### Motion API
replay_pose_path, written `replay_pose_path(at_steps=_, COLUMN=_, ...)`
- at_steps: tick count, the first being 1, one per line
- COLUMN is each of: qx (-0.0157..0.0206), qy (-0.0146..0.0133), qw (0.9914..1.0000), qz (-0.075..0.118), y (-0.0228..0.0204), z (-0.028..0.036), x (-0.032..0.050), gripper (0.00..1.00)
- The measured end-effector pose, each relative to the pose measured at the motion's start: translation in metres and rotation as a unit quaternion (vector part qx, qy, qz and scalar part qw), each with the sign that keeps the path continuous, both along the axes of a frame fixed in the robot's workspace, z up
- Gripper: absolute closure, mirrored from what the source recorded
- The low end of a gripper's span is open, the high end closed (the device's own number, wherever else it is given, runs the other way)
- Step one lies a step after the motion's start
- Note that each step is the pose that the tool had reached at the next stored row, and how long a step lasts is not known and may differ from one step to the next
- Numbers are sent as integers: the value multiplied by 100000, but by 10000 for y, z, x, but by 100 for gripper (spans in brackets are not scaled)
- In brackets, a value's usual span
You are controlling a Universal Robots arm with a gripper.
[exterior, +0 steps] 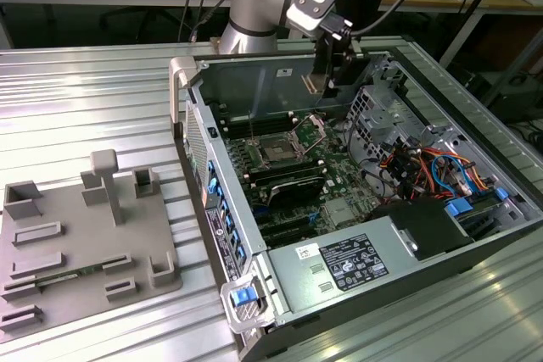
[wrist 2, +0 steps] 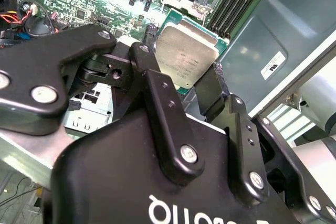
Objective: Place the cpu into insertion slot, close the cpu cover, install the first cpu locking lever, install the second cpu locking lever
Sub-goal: 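Place the cpu into insertion slot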
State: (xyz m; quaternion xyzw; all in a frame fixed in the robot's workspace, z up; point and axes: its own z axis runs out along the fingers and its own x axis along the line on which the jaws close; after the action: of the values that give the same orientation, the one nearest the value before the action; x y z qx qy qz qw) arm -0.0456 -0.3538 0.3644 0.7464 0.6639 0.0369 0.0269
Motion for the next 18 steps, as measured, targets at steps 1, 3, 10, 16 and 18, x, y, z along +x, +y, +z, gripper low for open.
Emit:
replay_pose_path(at_steps=1, qx=-1, qy=2, qw=100000, qz=-2, y=0, z=-2, x=-3, gripper=45)
replay_pose_path(at_steps=3, qx=0, qy=2, qw=100000, qz=1, y=0, z=-4, x=-6, gripper=45)
replay_pose_path(at_steps=10, qx=0, qy=0, qw=100000, qz=0, y=0, z=-14, x=-19, gripper=45)
replay_pose_path(at_steps=16, qx=2, qy=0, qw=100000, qz=3, y=0, z=-29, x=-19, gripper=45)
replay_pose_path(at_steps=18, qx=0, qy=0, qw=100000, qz=-1, y=0, z=-37, x=-19, gripper=45)
